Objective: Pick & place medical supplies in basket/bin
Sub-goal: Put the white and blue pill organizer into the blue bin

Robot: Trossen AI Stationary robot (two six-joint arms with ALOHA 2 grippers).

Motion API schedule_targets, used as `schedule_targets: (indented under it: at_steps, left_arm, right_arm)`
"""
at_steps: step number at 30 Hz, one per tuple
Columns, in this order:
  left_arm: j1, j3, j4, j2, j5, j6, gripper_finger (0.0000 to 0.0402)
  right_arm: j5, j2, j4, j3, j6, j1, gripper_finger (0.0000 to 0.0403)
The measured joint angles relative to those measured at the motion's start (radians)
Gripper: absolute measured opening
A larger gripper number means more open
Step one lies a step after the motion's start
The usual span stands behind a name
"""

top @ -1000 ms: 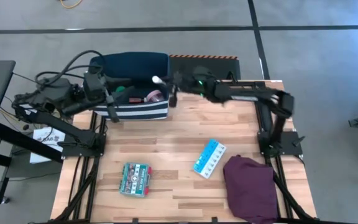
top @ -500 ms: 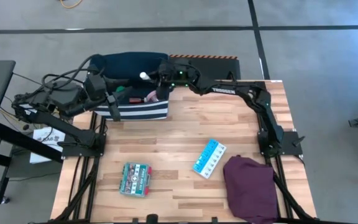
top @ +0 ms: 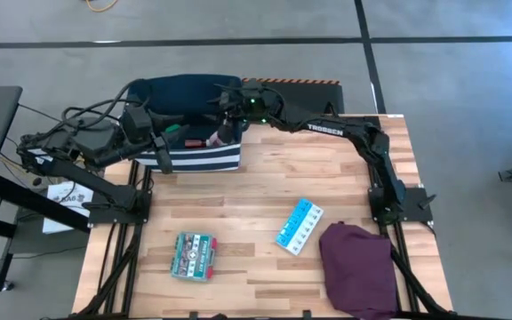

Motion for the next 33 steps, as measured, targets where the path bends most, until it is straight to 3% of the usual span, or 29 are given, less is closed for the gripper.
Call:
schedule_targets:
  at_steps: [10,16,22,26,30,33]
  left_arm:
    - [0.000,0.000,-0.087,0.001,0.000,-0.063,0.0113]
    - [0.000,-0.001,-0.182,0.022,0.002,-0.142,0.0113]
    - [0.000,-0.001,-0.253,0.082,0.024,-0.270,0.0113]
    - [0.000,-0.001,-0.270,0.134,0.077,-0.363,0.0113]
    - [-0.004,-0.001,-0.274,0.194,0.146,-0.385,0.0113]
    - [-0.011,-0.001,-0.269,0.250,0.143,-0.398,0.0113]
  right_arm:
    - [0.010,-0.196,-0.376,0.076,-0.034,0.057,0.0175]
    - [0.151,-0.374,-0.480,0.077,-0.096,0.153,0.0157]
    - [0.252,-0.501,-0.775,0.075,-0.189,0.254,0.0148]
    - [0.356,-0.561,-0.959,0.076,-0.134,0.304,0.0148]
    - [0.379,-0.583,-1.180,0.075,-0.040,0.323,0.0150]
    - [0.380,-0.575,-1.365,0.071,0.063,0.336,0.0149]
